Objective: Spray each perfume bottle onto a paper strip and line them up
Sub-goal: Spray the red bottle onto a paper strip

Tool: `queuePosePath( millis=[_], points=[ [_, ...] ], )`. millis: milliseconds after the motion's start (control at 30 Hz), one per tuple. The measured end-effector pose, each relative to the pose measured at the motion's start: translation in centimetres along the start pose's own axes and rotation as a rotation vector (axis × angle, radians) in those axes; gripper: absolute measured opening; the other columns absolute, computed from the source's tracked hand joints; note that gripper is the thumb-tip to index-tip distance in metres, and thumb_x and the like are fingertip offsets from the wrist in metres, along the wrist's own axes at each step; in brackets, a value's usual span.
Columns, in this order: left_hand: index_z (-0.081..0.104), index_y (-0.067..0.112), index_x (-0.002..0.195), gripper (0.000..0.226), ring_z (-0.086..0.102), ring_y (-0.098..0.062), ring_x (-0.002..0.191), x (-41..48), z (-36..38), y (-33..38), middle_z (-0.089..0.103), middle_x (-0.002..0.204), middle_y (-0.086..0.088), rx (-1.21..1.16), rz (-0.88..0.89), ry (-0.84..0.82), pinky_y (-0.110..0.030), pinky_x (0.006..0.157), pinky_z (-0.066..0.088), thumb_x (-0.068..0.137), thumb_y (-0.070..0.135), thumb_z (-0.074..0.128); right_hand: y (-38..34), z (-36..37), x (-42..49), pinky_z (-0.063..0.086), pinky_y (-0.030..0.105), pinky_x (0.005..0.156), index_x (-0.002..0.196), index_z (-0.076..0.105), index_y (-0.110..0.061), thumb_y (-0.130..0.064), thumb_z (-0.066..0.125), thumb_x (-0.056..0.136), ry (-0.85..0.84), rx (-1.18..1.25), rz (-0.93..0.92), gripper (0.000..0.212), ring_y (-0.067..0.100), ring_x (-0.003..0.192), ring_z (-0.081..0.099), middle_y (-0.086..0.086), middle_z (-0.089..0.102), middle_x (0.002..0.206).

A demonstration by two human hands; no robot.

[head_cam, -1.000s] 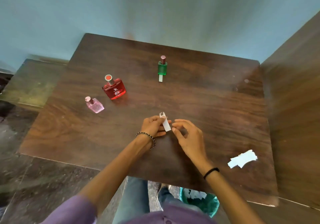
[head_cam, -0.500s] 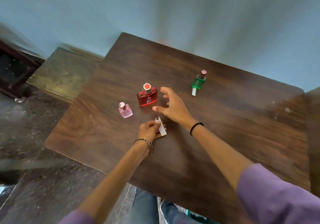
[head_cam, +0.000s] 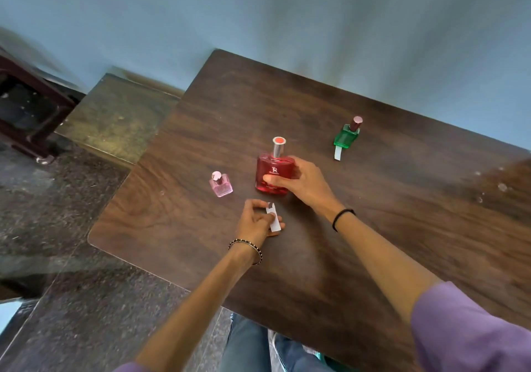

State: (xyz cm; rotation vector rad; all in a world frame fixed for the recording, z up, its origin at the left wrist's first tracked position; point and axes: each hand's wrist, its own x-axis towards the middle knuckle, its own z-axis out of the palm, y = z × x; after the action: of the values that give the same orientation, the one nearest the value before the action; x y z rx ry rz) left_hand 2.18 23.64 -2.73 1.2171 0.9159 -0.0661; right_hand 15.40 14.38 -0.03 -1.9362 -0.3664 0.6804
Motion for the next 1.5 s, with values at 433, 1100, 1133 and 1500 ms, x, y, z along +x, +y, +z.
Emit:
queuePosePath(
  millis=[433,1100,1133,1500],
  points=[
    [0.077,0.025,0.098,0.018,0.066,-0.008,0.103,-4.1,5.3,0.3,0.075,0.102,0.005,0.343,0.257,-0.280,-0.024,0.093,0.050,0.093,0.028,0.060,3.4,-5.3,-17.4,0.060,0.044,0.076,0.131,0.058,-0.012,-0.016,0.072,0.081,0.014,0.602,0.229,0.052,0.042,0.090,0.073,0.020,0.075,0.111],
    [0.073,0.004,0.092,0.044,0.062,-0.019,0.075,-12.4,10.9,0.9,0.071,0.089,-0.027,0.322,0.407,-0.509,-0.042,0.079,0.054,0.090,0.047,0.063,3.9,-7.7,-25.9,0.060,0.055,0.086,0.122,0.064,-0.014,-0.033,0.081,0.083,0.128,0.515,0.205,0.047,0.037,0.089,0.075,0.014,0.078,0.102],
    [0.074,0.004,0.091,0.043,0.064,-0.020,0.076,-12.6,11.2,0.8,0.072,0.089,-0.026,0.305,0.415,-0.495,-0.048,0.082,0.055,0.090,0.046,0.063,3.9,-7.7,-25.8,0.059,0.055,0.087,0.120,0.066,-0.017,-0.038,0.083,0.080,0.167,0.467,0.182,0.048,0.033,0.091,0.076,0.012,0.078,0.102],
    [0.078,0.016,0.079,0.039,0.073,-0.033,0.086,-13.1,13.4,1.3,0.077,0.080,-0.011,0.282,0.497,-0.327,-0.048,0.085,0.057,0.089,0.050,0.063,2.5,-6.5,-26.1,0.042,0.030,0.059,0.112,0.059,-0.027,-0.060,0.065,0.086,0.607,-0.420,0.067,0.042,0.026,0.082,0.072,0.000,0.075,0.087]
  ],
)
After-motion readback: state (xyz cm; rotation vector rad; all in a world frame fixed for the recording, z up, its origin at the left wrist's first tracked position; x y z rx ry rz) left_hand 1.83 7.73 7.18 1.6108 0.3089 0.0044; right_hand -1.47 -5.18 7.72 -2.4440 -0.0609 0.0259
